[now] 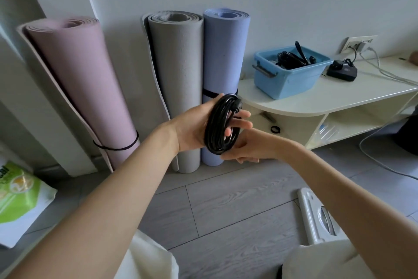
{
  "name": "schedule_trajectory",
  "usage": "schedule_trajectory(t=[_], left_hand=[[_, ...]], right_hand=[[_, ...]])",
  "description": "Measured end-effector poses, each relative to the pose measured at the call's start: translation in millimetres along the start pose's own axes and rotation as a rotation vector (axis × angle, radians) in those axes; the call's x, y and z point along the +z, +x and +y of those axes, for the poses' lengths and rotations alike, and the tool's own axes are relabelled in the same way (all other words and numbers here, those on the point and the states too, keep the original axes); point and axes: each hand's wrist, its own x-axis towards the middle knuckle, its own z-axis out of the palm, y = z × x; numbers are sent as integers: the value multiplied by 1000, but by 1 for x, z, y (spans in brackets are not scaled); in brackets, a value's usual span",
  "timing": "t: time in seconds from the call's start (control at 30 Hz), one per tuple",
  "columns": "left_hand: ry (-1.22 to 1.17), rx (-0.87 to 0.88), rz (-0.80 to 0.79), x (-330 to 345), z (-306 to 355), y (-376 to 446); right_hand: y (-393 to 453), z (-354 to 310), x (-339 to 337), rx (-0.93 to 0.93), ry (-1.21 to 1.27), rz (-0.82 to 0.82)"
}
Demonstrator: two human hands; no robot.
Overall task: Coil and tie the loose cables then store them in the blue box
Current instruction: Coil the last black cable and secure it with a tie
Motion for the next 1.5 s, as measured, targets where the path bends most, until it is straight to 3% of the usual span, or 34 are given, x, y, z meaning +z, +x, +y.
schedule_trajectory(t=[0.33, 0.5, 0.6, 0.77, 0.97, 1.13, 1.27, 1.37, 1.43, 1.5], left_hand=[[179, -91, -46, -8, 0, -16], [307, -38, 5, -22, -5, -20], [325, -125, 76, -29, -8, -20], [242, -110, 65, -36, -5, -23], [164, -54, 86, -37, -5, -26], [-107, 45, 118, -34, -2, -22], [-329, 45, -110, -42, 0, -21], [-353, 25, -217, -49, -1, -22], [-316, 20, -144, -47, -2, -23], [-226, 35, 40, -47, -4, -21]], right_hand=[[-1, 12, -18, -20, 62, -200], [5, 9, -18, 23, -3, -170], [5, 6, -20, -28, 79, -27], [12, 0, -13, -126, 518, 87], [23, -8, -5, -144, 687, 215], [27, -16, -1, -239, 920, 331], [26, -25, 8, -338, 1093, 158], [27, -32, 17, -340, 1182, 97], [27, -36, 21, -330, 1156, 134], [27, -39, 22, -322, 1098, 206]])
